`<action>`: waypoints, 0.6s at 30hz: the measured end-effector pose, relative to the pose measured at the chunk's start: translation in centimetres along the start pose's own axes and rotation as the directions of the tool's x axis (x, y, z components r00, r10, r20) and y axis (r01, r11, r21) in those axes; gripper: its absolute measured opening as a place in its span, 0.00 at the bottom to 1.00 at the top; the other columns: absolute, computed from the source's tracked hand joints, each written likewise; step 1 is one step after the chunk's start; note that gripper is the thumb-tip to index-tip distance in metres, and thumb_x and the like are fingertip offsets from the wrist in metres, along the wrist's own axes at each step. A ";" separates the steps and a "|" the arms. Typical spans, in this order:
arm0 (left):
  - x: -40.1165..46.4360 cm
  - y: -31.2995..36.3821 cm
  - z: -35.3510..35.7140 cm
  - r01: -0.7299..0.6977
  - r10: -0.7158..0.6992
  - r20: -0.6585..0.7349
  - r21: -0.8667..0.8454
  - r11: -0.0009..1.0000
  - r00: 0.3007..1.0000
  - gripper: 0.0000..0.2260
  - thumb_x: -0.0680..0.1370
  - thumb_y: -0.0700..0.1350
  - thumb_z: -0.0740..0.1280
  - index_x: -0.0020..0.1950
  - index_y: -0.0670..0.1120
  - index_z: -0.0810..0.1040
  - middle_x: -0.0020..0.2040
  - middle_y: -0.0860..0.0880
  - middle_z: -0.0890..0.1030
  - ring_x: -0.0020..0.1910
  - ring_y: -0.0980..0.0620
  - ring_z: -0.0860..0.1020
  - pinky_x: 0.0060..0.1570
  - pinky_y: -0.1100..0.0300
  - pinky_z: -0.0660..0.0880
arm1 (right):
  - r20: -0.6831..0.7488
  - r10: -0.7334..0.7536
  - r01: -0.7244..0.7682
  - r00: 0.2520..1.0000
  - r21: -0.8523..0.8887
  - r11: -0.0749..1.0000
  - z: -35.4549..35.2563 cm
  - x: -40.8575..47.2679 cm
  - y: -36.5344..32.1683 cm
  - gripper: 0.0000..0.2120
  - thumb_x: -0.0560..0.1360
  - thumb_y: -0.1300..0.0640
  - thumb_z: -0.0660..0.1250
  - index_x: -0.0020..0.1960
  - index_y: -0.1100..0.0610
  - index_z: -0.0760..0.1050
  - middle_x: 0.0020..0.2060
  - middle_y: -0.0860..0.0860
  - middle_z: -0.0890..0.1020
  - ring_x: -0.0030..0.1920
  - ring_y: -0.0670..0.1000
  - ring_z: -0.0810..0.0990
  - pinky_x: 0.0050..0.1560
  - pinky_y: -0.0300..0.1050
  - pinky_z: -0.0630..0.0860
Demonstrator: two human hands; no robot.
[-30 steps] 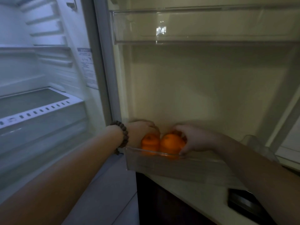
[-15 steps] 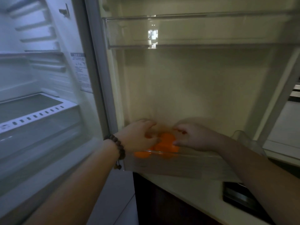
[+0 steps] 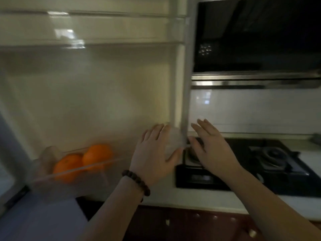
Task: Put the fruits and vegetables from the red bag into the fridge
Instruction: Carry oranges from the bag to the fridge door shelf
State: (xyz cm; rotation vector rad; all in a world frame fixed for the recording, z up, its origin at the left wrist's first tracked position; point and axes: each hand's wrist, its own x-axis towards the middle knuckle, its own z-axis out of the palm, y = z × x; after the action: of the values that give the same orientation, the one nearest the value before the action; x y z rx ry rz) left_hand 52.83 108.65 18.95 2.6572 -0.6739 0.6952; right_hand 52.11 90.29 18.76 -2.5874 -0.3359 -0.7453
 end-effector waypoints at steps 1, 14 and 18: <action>0.5 1.8 1.1 -0.036 0.036 -0.002 -0.040 0.999 0.999 0.31 0.77 0.63 0.56 0.75 0.47 0.59 0.74 0.49 0.63 0.73 0.52 0.59 0.73 0.55 0.55 | -0.007 0.044 -0.044 0.999 -0.032 0.999 -0.8 -1.0 1.6 0.24 0.79 0.47 0.56 0.73 0.54 0.63 0.74 0.52 0.61 0.76 0.50 0.53 0.71 0.40 0.46; 6.2 29.1 21.2 -0.198 0.244 0.247 -0.199 0.960 0.938 0.32 0.78 0.63 0.52 0.77 0.48 0.51 0.77 0.48 0.55 0.76 0.50 0.50 0.75 0.50 0.48 | -0.095 0.509 -0.515 0.855 -0.269 0.814 -12.1 -17.8 27.8 0.29 0.77 0.40 0.47 0.71 0.53 0.66 0.72 0.53 0.67 0.74 0.55 0.58 0.73 0.55 0.58; 7.0 38.4 27.1 -0.223 0.305 0.311 -0.273 0.936 0.900 0.32 0.78 0.62 0.52 0.77 0.48 0.51 0.77 0.48 0.54 0.77 0.50 0.49 0.75 0.50 0.47 | -0.150 0.676 -0.684 0.721 -0.306 0.662 -16.6 -24.9 36.4 0.24 0.80 0.44 0.52 0.73 0.53 0.63 0.74 0.53 0.63 0.76 0.54 0.53 0.75 0.54 0.53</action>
State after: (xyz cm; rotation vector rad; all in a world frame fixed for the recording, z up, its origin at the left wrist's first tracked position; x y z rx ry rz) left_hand 48.79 62.93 6.73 2.5123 -1.1563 0.1822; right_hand 36.48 47.84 5.70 -2.6893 0.8290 -0.5713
